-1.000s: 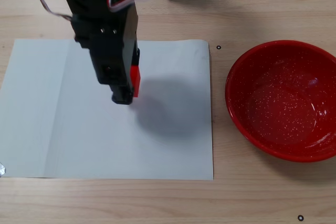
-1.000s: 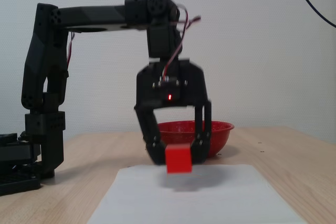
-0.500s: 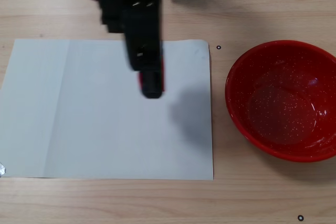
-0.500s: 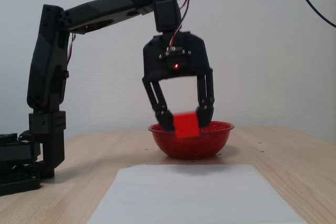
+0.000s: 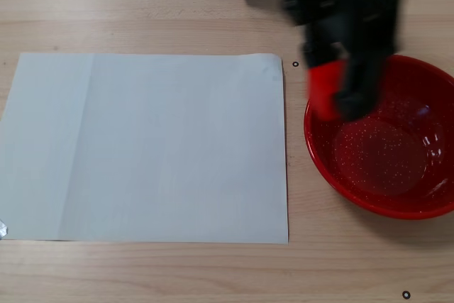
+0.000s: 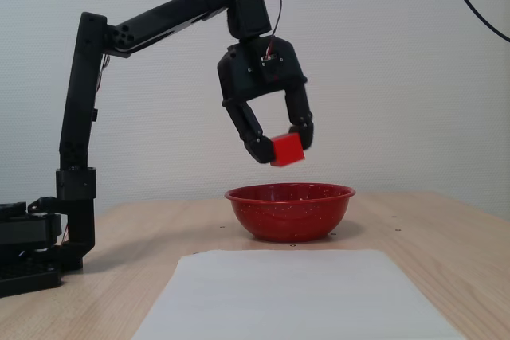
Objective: Grasp the red cube and put it in the red bowl.
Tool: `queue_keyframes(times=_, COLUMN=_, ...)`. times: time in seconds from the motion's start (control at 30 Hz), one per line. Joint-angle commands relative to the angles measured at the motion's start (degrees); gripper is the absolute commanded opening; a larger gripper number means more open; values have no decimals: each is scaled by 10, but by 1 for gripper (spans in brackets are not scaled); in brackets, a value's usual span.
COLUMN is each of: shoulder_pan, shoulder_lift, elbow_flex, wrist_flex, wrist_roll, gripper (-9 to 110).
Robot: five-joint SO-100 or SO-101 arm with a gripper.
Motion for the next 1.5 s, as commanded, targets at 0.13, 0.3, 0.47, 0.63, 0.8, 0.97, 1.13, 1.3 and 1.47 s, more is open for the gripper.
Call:
queue_keyframes(times=0.13, shoulder_pan=70, shoulder_lift=50, elbow_flex=-81, wrist_flex=-4, wrist_roll=-14, gripper=0)
queue_keyframes(times=0.3, shoulder_pan=98, shoulder_lift=30, elbow_flex=-78, wrist_flex=-27, wrist_roll=-16, gripper=0)
queue_keyframes(times=0.47, shoulder_pan=106, shoulder_lift=9, elbow_flex=-69, wrist_flex=-48, wrist_roll=-12, gripper=0)
queue_keyframes(times=0.63, shoulder_pan=110, shoulder_lift=-15, elbow_flex=-47, wrist_flex=-63, wrist_roll=-3, gripper=16)
queue_keyframes(times=0.8, shoulder_pan=110, shoulder_lift=-24, elbow_flex=-33, wrist_flex=-81, wrist_roll=-2, gripper=28)
queue_keyframes(times=0.97, shoulder_pan=110, shoulder_lift=-24, elbow_flex=-36, wrist_flex=-81, wrist_roll=0, gripper=29)
queue_keyframes(times=1.13, shoulder_pan=105, shoulder_lift=-24, elbow_flex=-65, wrist_flex=-63, wrist_roll=-3, gripper=24)
queue_keyframes(times=1.3, shoulder_pan=94, shoulder_lift=-7, elbow_flex=-77, wrist_flex=-54, wrist_roll=-4, gripper=10)
queue_keyframes(times=1.47, shoulder_pan=76, shoulder_lift=18, elbow_flex=-77, wrist_flex=-40, wrist_roll=-2, gripper=0)
